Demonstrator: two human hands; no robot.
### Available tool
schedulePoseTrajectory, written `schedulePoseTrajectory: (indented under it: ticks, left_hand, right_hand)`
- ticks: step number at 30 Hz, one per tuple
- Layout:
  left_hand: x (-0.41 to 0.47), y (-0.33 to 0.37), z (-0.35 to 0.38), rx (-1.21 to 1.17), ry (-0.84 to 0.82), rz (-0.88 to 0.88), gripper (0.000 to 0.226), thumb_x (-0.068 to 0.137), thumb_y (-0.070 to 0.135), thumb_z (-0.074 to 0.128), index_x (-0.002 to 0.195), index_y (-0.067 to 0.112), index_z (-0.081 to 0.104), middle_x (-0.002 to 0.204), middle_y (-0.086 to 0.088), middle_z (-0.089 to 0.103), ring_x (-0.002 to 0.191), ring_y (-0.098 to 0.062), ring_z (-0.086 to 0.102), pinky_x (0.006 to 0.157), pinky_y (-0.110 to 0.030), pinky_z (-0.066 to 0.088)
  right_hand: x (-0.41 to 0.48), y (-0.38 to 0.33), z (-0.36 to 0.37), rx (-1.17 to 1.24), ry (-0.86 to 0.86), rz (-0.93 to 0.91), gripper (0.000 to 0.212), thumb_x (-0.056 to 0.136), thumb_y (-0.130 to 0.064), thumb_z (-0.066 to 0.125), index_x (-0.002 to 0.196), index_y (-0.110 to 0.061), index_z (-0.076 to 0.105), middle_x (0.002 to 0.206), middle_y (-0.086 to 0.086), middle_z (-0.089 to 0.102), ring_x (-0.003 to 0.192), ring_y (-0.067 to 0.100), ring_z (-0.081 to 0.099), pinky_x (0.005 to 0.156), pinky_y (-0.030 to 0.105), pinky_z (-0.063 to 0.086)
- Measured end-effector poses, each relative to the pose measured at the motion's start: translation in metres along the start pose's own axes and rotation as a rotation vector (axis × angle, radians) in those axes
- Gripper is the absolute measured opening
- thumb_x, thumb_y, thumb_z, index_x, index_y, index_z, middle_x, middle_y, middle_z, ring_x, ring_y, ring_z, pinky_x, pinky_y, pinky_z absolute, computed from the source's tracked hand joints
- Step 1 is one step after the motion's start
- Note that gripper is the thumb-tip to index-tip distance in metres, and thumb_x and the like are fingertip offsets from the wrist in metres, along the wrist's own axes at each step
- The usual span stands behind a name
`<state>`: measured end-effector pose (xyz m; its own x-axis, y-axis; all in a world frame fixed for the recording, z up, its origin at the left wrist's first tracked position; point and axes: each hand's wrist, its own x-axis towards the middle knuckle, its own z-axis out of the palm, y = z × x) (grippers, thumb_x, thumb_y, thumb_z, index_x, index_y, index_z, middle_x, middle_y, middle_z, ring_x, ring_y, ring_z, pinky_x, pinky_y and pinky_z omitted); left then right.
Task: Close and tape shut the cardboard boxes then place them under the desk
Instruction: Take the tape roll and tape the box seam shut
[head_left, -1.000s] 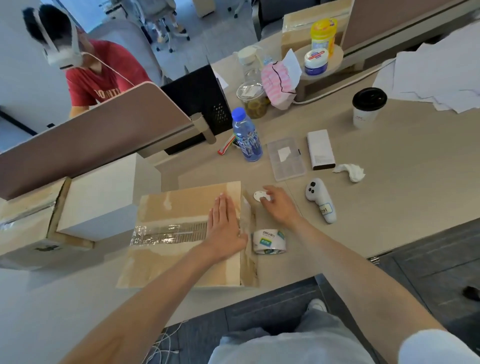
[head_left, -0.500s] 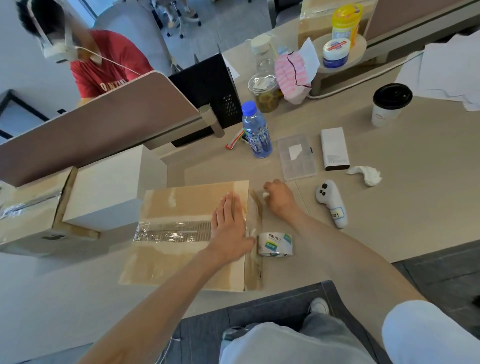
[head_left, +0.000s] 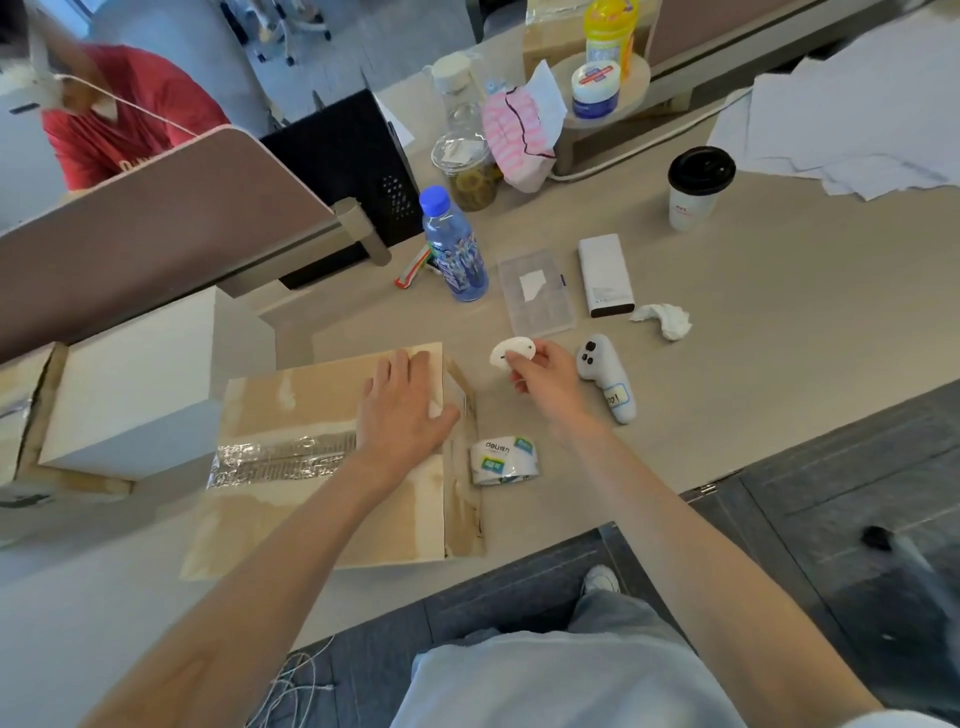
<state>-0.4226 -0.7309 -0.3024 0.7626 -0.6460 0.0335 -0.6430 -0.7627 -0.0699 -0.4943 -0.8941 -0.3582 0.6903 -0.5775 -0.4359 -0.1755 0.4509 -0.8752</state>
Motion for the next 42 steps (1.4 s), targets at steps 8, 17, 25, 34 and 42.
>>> schedulePoseTrajectory:
  ticks: [8, 17, 25, 34, 42]
  left_hand:
    - [-0.021, -0.014, 0.019, -0.236, 0.146, -0.034, 0.046, 0.097, 0.031, 0.027, 0.129, 0.011, 0.053, 0.107, -0.009, 0.050, 0.091, -0.025, 0.041, 0.084, -0.044, 0.043]
    - [-0.020, -0.015, 0.022, -0.306, 0.158, -0.062, 0.043, 0.092, 0.025, 0.033, 0.128, 0.014, 0.054, 0.107, -0.005, 0.049, 0.094, -0.024, 0.041, 0.088, -0.043, 0.043]
    - [-0.020, -0.016, 0.025, -0.304, 0.201, -0.051, 0.041, 0.091, 0.023, 0.036, 0.125, 0.013, 0.056, 0.107, -0.006, 0.050, 0.094, -0.025, 0.041, 0.087, -0.043, 0.044]
    - [-0.020, -0.018, 0.027, -0.313, 0.201, -0.053, 0.041, 0.090, 0.023, 0.036, 0.125, 0.014, 0.056, 0.106, -0.006, 0.051, 0.094, -0.026, 0.042, 0.087, -0.043, 0.044]
    - [-0.018, -0.019, 0.028, -0.307, 0.204, -0.058, 0.040, 0.089, 0.021, 0.040, 0.125, 0.015, 0.057, 0.106, -0.006, 0.052, 0.094, -0.027, 0.042, 0.086, -0.043, 0.043]
  right_hand:
    - [-0.049, 0.002, -0.008, 0.049, -0.225, 0.175, 0.024, 0.095, -0.003, 0.059, 0.119, -0.005, 0.055, 0.100, 0.012, 0.069, 0.075, 0.020, 0.073, 0.070, 0.028, 0.061]
    - [-0.068, 0.013, -0.003, -0.155, -0.313, 0.157, 0.019, 0.105, -0.016, 0.038, 0.123, -0.019, 0.043, 0.093, -0.002, 0.073, 0.056, 0.011, 0.044, 0.052, 0.019, 0.042]
    - [-0.076, 0.034, 0.010, -0.450, -0.259, 0.049, 0.025, 0.102, -0.033, 0.046, 0.111, -0.010, 0.052, 0.082, 0.004, 0.071, 0.055, 0.009, 0.054, 0.048, 0.020, 0.044]
    - [-0.071, 0.048, 0.024, -0.530, -0.241, 0.014, 0.025, 0.100, -0.045, 0.044, 0.095, -0.021, 0.047, 0.070, 0.004, 0.072, 0.060, 0.014, 0.061, 0.066, 0.040, 0.054]
    - [-0.072, 0.047, 0.026, -0.570, -0.297, 0.036, 0.026, 0.101, -0.042, 0.044, 0.091, -0.017, 0.044, 0.068, 0.003, 0.064, 0.055, 0.014, 0.055, 0.059, 0.033, 0.047]
